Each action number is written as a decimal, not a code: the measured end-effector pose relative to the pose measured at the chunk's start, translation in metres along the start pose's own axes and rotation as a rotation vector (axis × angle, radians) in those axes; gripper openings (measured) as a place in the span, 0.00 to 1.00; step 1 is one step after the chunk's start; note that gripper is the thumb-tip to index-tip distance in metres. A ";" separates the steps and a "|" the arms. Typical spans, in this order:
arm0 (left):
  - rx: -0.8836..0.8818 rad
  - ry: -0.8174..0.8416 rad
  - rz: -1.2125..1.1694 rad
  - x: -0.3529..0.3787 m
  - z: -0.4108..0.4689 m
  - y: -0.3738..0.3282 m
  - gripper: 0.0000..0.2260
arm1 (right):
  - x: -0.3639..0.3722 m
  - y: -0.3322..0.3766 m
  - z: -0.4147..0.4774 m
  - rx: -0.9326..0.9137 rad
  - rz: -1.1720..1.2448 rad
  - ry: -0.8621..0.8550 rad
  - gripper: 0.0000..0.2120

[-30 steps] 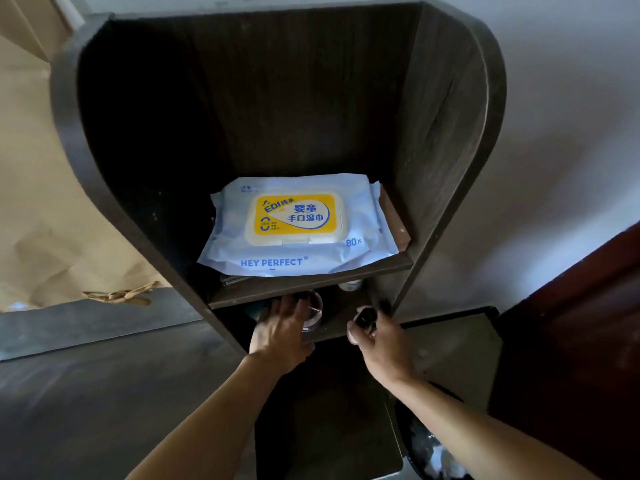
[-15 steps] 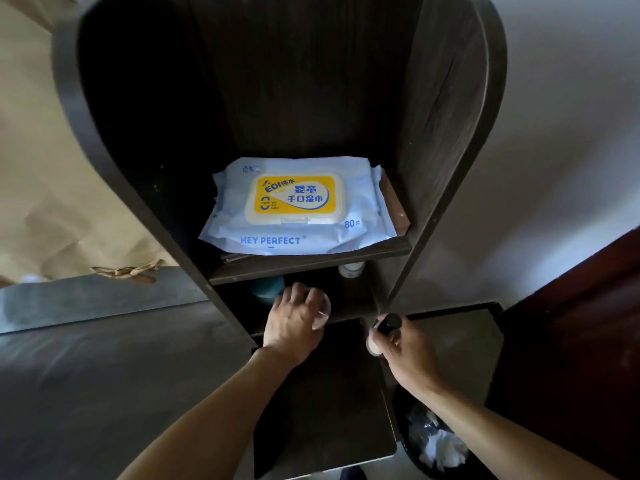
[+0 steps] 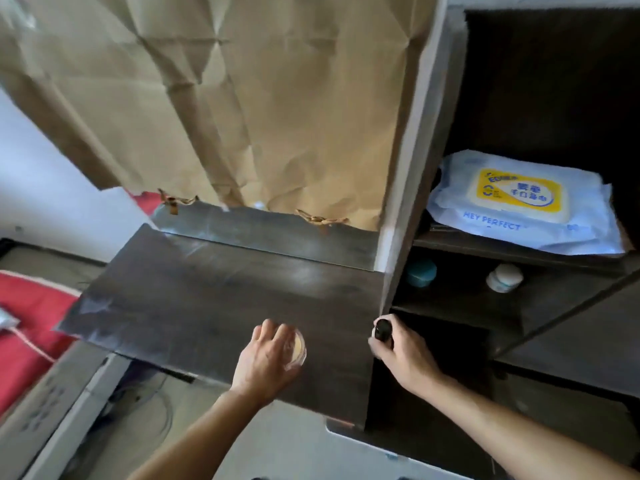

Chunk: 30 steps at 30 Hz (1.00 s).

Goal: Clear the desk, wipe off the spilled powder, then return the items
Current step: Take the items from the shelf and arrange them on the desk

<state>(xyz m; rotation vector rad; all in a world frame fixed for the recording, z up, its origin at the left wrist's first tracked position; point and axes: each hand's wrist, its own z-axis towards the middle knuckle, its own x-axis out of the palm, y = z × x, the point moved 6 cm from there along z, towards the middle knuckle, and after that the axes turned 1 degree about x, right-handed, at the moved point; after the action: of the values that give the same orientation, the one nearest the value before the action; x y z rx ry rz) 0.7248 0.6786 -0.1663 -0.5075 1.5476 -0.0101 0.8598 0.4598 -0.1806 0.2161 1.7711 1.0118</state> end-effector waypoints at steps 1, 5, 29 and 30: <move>-0.027 -0.009 -0.003 -0.008 -0.010 0.023 0.23 | 0.017 0.018 0.004 -0.045 -0.019 0.030 0.10; -0.111 -0.042 -0.009 -0.043 -0.048 0.110 0.23 | 0.086 0.090 0.018 -0.206 -0.096 0.104 0.09; -0.174 -0.033 0.072 -0.137 0.063 0.416 0.22 | 0.310 0.296 0.222 -0.228 -0.072 0.155 0.08; -0.162 -0.028 0.077 -0.137 0.076 0.426 0.21 | 0.318 0.301 0.234 -0.226 -0.062 0.152 0.08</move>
<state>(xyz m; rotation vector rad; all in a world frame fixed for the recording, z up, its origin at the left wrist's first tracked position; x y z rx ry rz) 0.6598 1.1280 -0.1765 -0.5734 1.5470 0.1824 0.8234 0.9545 -0.2089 -0.0589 1.7700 1.1990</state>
